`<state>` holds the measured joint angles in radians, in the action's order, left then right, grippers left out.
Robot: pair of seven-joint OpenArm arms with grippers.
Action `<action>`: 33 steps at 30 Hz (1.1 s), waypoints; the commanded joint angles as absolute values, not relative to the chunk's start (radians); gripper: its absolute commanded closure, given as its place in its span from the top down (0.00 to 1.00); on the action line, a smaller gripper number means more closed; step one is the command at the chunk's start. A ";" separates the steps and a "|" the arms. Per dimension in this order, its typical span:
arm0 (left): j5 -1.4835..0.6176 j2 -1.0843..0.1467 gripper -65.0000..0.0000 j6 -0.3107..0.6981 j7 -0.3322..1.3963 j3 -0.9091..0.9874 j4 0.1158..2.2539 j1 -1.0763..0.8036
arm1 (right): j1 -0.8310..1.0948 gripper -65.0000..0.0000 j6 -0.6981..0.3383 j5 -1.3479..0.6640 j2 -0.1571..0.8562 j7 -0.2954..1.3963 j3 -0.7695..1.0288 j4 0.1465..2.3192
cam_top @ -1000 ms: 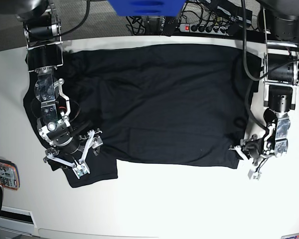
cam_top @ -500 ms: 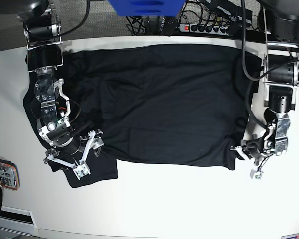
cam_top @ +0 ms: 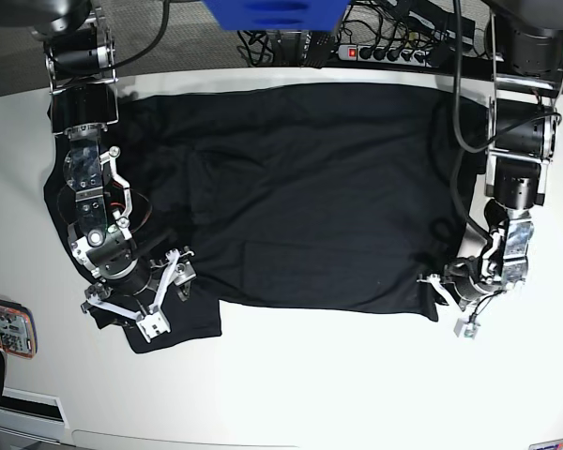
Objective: Fold the T-shirt properly
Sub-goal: 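Shift right gripper to the sleeve-side hem corner, left to the side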
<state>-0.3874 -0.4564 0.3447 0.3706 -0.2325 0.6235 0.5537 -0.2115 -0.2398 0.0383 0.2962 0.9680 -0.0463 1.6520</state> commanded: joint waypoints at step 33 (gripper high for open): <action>-0.328 -0.458 0.00 0.341 0.410 -0.213 0.788 0.489 | -0.743 0.86 -0.236 0.042 0.305 0.608 -0.232 0.704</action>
